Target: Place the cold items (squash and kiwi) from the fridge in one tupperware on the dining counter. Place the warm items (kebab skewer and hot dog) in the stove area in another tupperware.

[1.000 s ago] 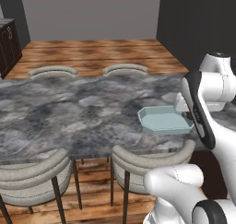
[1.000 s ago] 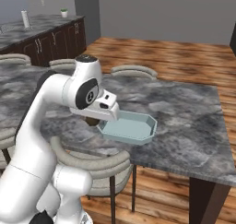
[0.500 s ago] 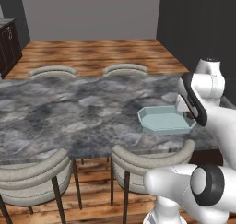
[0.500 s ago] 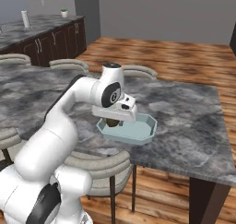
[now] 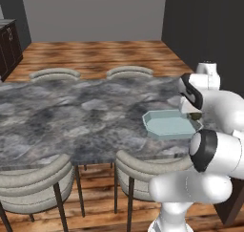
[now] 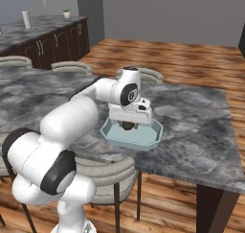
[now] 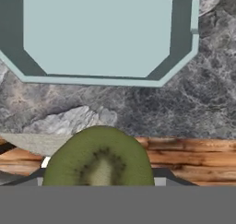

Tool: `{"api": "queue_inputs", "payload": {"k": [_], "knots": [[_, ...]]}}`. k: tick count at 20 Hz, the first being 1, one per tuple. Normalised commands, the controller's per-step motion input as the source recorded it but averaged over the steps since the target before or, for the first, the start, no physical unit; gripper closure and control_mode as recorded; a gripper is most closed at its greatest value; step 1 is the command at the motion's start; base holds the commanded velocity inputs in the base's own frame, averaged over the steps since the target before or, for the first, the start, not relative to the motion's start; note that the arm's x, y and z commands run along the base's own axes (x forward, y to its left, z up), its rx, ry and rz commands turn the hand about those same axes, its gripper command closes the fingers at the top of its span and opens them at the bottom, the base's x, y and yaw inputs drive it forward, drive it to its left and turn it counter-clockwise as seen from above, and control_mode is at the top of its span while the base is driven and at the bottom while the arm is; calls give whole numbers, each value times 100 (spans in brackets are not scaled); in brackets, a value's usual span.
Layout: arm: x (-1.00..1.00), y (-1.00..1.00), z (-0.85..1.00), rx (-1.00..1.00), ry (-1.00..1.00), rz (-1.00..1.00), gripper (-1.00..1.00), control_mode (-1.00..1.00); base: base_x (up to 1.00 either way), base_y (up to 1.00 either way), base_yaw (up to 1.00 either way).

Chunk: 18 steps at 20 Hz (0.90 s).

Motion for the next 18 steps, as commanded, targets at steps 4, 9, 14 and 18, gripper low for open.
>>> {"api": "queue_inputs", "payload": {"k": [4,9,14,18], "knots": [[42,-15,-35,0,6,4,100,-100,0,0,0],[38,-15,-43,0,7,6,100,-100,0,0,0],[40,-7,-38,0,4,6,100,-100,0,0,0],[44,-9,-34,0,1,6,100,-100,0,0,0]]}}
